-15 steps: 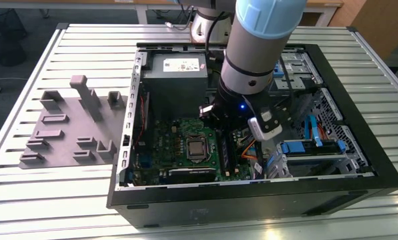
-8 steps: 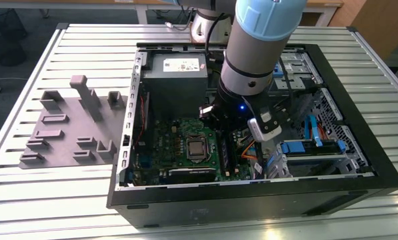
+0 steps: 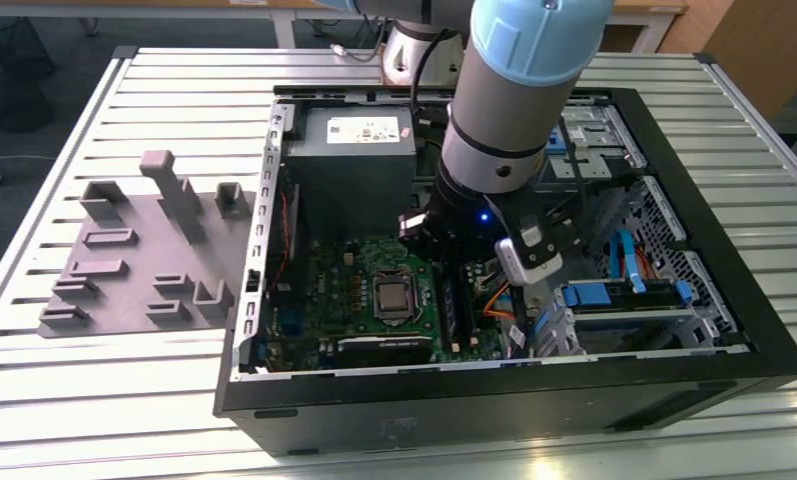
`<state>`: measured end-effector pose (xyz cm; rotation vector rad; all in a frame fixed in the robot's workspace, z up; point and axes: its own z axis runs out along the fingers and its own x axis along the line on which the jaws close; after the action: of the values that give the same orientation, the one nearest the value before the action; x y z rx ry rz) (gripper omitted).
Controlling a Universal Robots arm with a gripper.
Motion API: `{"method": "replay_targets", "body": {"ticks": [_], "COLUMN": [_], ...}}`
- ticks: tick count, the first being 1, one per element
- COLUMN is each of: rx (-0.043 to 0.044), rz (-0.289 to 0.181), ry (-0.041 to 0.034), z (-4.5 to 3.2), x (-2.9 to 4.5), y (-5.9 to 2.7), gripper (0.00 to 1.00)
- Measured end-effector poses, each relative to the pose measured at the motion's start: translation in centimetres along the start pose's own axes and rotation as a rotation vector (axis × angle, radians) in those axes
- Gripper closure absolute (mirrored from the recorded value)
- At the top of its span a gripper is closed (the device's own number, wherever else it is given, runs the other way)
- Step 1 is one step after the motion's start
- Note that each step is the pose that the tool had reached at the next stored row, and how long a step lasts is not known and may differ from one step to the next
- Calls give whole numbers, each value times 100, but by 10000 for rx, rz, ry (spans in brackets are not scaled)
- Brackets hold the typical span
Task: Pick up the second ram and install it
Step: 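Insert the second ram into the second slot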
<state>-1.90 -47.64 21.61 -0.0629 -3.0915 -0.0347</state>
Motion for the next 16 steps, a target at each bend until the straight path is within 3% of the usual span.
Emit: {"method": "replay_targets", "body": {"ticks": [16], "rx": [1], "rz": [0], "ry": [0], "z": [34], "x": [-2], "y": [-1], "gripper": [86]}}
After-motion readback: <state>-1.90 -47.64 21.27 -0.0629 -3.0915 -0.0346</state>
